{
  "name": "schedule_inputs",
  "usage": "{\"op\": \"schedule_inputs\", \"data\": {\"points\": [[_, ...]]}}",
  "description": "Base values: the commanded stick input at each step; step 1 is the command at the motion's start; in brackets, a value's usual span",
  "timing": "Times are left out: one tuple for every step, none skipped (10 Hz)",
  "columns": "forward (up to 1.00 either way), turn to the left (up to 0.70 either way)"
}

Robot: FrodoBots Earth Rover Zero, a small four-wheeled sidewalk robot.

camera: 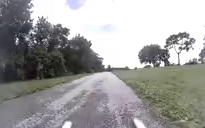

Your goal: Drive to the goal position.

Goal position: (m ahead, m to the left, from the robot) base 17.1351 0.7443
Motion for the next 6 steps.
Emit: {"op": "schedule_inputs", "data": {"points": [[0.70,0.00],[0.70,0.00],[0.70,0.00],[0.70,0.00],[0.70,0.00],[0.70,0.00]]}}
